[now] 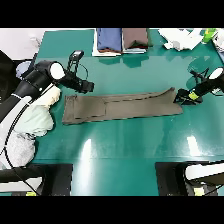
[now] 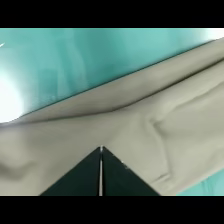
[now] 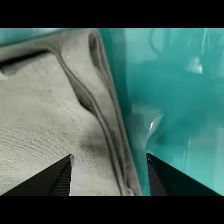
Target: Fold the shirts.
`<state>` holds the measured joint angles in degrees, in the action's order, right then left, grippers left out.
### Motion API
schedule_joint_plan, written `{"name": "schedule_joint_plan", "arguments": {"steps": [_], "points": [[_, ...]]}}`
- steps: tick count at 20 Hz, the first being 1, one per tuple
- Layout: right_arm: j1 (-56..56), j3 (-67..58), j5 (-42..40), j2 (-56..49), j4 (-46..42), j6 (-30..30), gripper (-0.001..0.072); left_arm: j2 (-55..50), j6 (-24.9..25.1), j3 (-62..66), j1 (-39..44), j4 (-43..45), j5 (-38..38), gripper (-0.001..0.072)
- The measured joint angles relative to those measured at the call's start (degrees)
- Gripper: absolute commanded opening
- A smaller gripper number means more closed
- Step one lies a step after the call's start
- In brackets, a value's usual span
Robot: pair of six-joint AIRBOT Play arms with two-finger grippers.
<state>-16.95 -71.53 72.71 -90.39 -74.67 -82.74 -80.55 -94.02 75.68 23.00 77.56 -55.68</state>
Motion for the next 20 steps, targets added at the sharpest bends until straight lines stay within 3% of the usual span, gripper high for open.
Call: {"name": "schedule_joint_plan", "arguments": {"steps": [2,3,4,5,13,20], "points": [[0.9,0.5,-0.6,-0.2,0.0,0.1,0.0422,-0.3,-0.7,0.0,1.0,-0.5,1.0,0.0027],[1.4,0.5,-0.6,-0.7,0.1,0.2,0.0295,-0.6,-1.0,0.0,1.3,-0.8,1.3,0.0027],[2.1,0.6,-0.6,-1.1,0.1,0.3,0.0100,-0.9,-1.3,0.0,1.6,-1.2,1.5,0.0027],[2.7,0.6,-0.5,-1.5,0.1,0.4,0.0015,-1.4,-1.4,0.0,1.7,-1.9,1.6,0.0027],[6.3,0.3,2.2,7.0,-2.6,0.9,0.0011,-9.0,-1.6,1.9,6.3,-8.8,5.4,0.0026],[15.1,-9.8,8.9,18.7,-2.7,-3.3,0.0011,-19.8,-1.2,10.7,13.3,-11.1,6.4,0.0026]]}}
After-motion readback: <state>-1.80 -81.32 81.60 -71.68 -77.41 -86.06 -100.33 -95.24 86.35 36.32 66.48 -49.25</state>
